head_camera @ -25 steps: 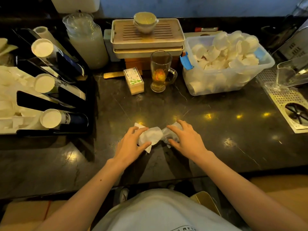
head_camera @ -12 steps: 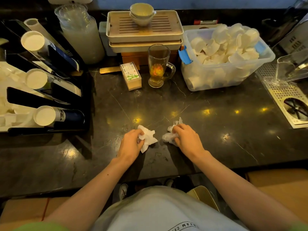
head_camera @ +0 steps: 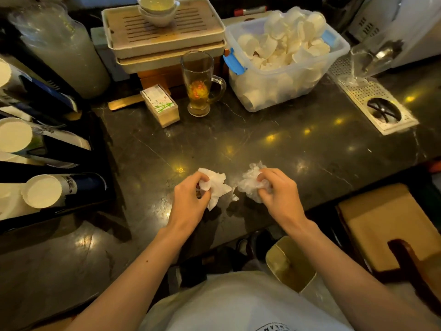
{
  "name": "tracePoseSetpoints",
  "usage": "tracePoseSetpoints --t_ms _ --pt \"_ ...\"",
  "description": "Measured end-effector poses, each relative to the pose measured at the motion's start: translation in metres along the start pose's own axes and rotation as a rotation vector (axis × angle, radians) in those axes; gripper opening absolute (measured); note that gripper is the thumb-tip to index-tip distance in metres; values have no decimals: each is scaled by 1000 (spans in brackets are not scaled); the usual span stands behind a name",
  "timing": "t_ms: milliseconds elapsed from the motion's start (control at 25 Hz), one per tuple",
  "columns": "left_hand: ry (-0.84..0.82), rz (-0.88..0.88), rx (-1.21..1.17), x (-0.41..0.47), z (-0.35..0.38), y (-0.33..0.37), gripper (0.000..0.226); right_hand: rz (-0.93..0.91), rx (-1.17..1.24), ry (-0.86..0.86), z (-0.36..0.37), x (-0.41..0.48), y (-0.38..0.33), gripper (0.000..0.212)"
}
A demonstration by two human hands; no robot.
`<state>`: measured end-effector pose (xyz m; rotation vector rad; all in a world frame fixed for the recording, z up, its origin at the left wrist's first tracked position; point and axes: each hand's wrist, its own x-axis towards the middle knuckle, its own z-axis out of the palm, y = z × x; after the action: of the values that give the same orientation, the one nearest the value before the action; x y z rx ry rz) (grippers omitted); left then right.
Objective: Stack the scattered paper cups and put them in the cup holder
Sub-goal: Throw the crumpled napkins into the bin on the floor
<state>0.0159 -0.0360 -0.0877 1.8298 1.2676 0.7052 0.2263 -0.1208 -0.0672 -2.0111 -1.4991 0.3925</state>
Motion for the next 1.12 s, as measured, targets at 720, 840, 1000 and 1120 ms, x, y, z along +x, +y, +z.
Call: tracePoseSetpoints --t_ms 720,840,1000,1120 --pt "-437 310 -80 -99 112 76 16 415 4 459 -73 -214 52 17" --pt "-466 318 -27 -132 157 93 19 428 42 479 -88 -258 89 16" --pt "-533 301 -7 -180 212 107 16 503 75 473 -98 -314 143 17" --pt "-566 249 26 -209 244 108 19 562 119 477 -98 -343 176 16"
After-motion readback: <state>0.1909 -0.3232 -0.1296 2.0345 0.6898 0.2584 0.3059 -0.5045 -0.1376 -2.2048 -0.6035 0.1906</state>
